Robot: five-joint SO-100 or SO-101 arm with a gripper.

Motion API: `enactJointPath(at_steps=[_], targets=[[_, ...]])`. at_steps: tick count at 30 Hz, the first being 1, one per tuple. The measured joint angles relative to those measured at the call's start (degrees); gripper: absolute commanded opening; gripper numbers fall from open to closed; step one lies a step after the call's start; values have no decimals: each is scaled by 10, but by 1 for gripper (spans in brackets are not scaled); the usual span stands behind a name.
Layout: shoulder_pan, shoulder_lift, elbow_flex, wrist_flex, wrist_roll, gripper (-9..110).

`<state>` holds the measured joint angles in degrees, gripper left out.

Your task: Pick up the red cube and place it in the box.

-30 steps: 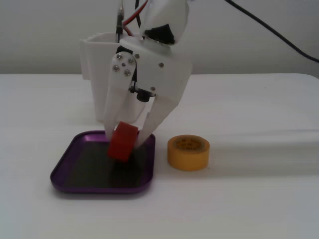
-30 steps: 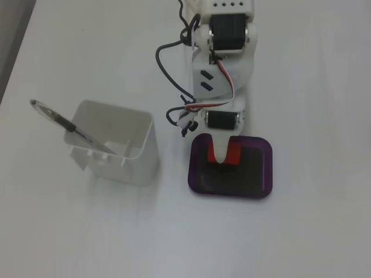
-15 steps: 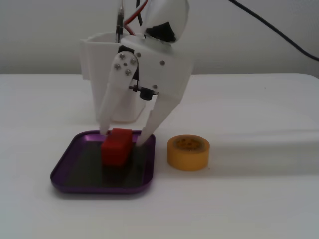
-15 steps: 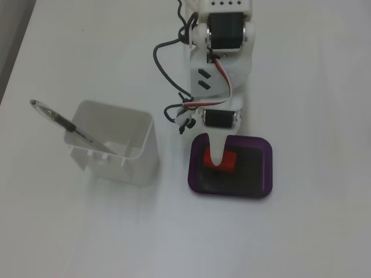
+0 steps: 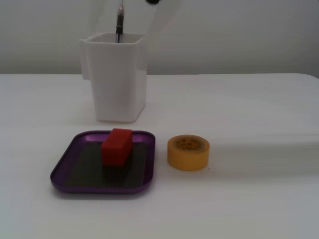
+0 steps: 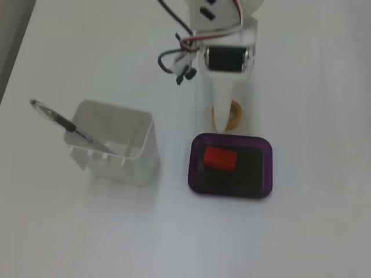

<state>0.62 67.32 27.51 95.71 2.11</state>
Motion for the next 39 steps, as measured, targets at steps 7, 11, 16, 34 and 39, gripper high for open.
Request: enactJointPath(at_steps=[7,11,16,34,39], targets=[[-8,124,-7,21,0,22],[-27,243,107,21,0,22],[-33,421,304,21,0,22],[-32,924,1085,-182,2,23],[-33,1078,1239,-239,4,22]])
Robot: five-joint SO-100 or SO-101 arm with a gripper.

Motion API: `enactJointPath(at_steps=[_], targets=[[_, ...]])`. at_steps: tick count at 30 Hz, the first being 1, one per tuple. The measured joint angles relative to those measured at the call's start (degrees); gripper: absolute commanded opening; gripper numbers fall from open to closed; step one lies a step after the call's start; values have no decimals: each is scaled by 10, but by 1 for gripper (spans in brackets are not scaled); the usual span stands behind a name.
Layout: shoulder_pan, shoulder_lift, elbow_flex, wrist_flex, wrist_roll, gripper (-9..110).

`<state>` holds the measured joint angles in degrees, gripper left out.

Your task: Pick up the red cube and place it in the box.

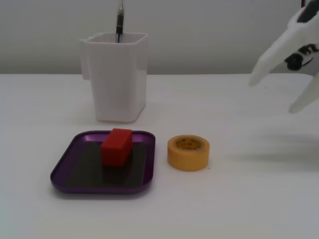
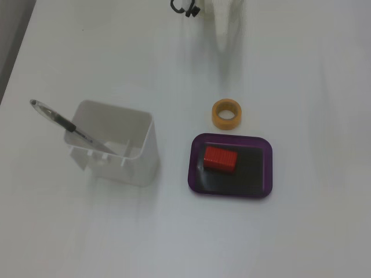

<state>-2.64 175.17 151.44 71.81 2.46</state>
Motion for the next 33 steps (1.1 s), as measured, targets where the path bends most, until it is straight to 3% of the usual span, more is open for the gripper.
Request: enactJointPath(at_steps=[6,15,21,33], targets=[[4,164,136,-5,0,22],[1,174,178,-6,0,21],[1,174,196,-6,0,-1],[1,174,224,-12,-2,2]])
